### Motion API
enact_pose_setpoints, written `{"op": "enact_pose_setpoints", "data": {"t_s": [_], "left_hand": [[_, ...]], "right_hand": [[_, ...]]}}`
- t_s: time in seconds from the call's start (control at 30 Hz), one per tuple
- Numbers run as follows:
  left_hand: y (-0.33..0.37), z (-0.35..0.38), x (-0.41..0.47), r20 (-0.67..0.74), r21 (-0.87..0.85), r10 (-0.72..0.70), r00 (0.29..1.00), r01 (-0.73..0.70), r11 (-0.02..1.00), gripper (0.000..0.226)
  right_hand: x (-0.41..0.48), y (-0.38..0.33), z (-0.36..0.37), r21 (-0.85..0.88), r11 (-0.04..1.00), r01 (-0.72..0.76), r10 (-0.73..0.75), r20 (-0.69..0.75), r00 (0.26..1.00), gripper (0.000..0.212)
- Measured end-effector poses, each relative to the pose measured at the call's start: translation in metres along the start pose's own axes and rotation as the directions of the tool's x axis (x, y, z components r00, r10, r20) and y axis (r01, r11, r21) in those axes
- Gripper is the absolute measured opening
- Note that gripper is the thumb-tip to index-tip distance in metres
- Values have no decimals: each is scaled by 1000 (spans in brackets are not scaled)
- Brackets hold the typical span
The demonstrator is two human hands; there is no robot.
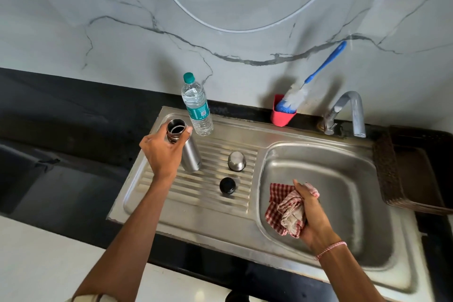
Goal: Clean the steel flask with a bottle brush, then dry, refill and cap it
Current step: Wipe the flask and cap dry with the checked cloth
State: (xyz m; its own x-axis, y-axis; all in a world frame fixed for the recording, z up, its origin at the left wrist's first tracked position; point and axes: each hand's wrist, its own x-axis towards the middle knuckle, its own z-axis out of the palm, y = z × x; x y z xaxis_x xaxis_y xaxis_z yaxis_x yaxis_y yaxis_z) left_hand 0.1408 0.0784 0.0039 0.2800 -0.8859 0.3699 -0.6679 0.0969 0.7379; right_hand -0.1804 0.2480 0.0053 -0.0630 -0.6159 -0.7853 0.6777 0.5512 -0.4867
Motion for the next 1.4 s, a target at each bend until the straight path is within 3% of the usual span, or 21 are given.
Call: {"op": "enact_pose_setpoints", "data": {"t_s": [0.2,0.53,0.67,0.73,0.8,0.9,0.93,1.0,1.07,1.1,1.2,1.4], "left_hand": [[-13,8,4,18,-18,-74,997,74,997,61],[-12,11,-4,12,-102,-126,992,126,987,51],[-7,8,-6,74,-157,-152,986,162,974,64],[-7,8,-9,85,-90,-124,989,131,987,77],[-2,5,-22,1,60,-119,993,119,991,90],[12,4,-67,-195,143,57,979,-29,989,56],[13,9,-86,-139,110,126,982,-111,988,42],[10,23,-121,168,97,189,968,-207,974,37],[-1,45,-147,465,235,63,883,-192,953,63],[-5,56,-156,541,304,-29,840,-164,938,79],[-15,80,-169,600,407,-203,774,-76,910,101],[-18,96,-158,553,309,-205,808,30,951,67]], "right_hand": [[6,3,10,5,1000,-3,3,-12,1000,71],[11,5,24,17,1000,0,1,-43,999,48],[12,4,23,15,1000,8,-7,-30,1000,45],[12,4,22,33,999,4,-3,-17,1000,46],[12,4,20,55,999,-2,1,3,1000,49],[15,5,14,72,997,-3,3,7,1000,55],[16,6,10,76,997,-1,1,6,1000,56],[18,6,5,86,996,-1,1,2,1000,58],[18,7,-3,84,996,-4,4,-9,1000,62],[18,8,-7,75,997,-4,6,-20,1000,63],[15,12,-19,42,999,-9,11,-53,999,62],[3,12,-41,75,997,0,10,-126,992,67]]}}
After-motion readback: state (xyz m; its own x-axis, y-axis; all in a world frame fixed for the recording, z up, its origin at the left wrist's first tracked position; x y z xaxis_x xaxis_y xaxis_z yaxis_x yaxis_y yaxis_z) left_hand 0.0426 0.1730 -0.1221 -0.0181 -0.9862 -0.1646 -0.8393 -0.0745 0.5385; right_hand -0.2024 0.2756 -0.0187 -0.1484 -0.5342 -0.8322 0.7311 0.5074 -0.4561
